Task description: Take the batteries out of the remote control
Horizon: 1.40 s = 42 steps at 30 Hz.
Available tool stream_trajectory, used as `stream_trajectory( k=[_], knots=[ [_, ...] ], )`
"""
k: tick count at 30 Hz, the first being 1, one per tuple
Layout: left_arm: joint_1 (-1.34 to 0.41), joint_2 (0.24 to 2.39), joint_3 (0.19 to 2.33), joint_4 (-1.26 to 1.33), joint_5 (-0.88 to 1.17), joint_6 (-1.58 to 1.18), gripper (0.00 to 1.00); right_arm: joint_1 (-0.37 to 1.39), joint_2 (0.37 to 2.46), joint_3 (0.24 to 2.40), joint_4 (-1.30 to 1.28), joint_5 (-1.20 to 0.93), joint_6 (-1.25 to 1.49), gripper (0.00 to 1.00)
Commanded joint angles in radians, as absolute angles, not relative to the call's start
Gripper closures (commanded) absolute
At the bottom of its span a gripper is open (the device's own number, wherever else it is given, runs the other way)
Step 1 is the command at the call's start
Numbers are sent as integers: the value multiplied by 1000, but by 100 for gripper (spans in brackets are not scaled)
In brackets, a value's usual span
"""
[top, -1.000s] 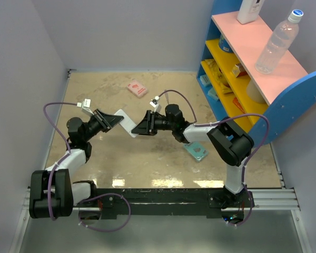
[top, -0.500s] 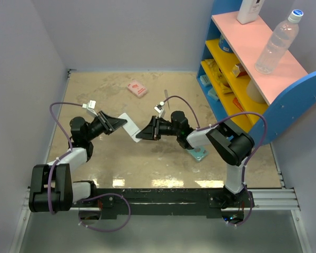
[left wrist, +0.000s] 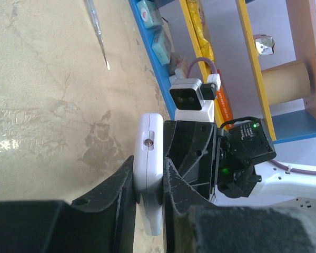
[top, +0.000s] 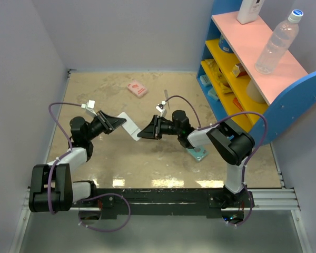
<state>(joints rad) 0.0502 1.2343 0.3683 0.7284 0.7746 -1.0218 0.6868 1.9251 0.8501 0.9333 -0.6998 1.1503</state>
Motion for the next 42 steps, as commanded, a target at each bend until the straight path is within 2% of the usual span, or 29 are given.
stream_trajectory(
  k=[1,4,5,6,8,9,11,14,21,23,28,31,35,42],
  knots=[
    [64,1241,405,730,681,-934,100,681,1916,848,963,-719,1141,82],
    [64,1241,419,706,672,-916,100,680,1917,848,960,-721,1154,81],
    [64,1239,422,681,664,-899,100,677,1914,848,957,-722,1157,77],
    [64,1238,425,670,658,-893,100,676,1913,848,954,-719,1157,64],
    [64,1236,423,667,657,-888,100,673,1907,851,939,-716,1149,61],
    [64,1238,425,667,657,-891,100,673,1907,857,934,-718,1144,70],
    [63,1238,422,667,657,-891,100,672,1907,862,925,-719,1138,80],
    [63,1236,422,669,658,-893,100,672,1907,861,936,-721,1138,89],
    [63,1233,419,629,627,-879,100,664,1907,845,951,-710,1138,92],
    [63,1227,431,539,585,-851,100,658,1901,841,943,-698,1137,93],
    [63,1206,439,473,548,-824,100,640,1864,834,810,-657,1065,95],
    [63,1219,443,457,543,-819,100,640,1838,834,753,-640,1016,92],
    [63,1256,449,450,528,-819,100,638,1774,841,603,-589,902,79],
    [78,1269,474,428,426,-808,100,640,1675,862,365,-476,721,67]
  ],
)
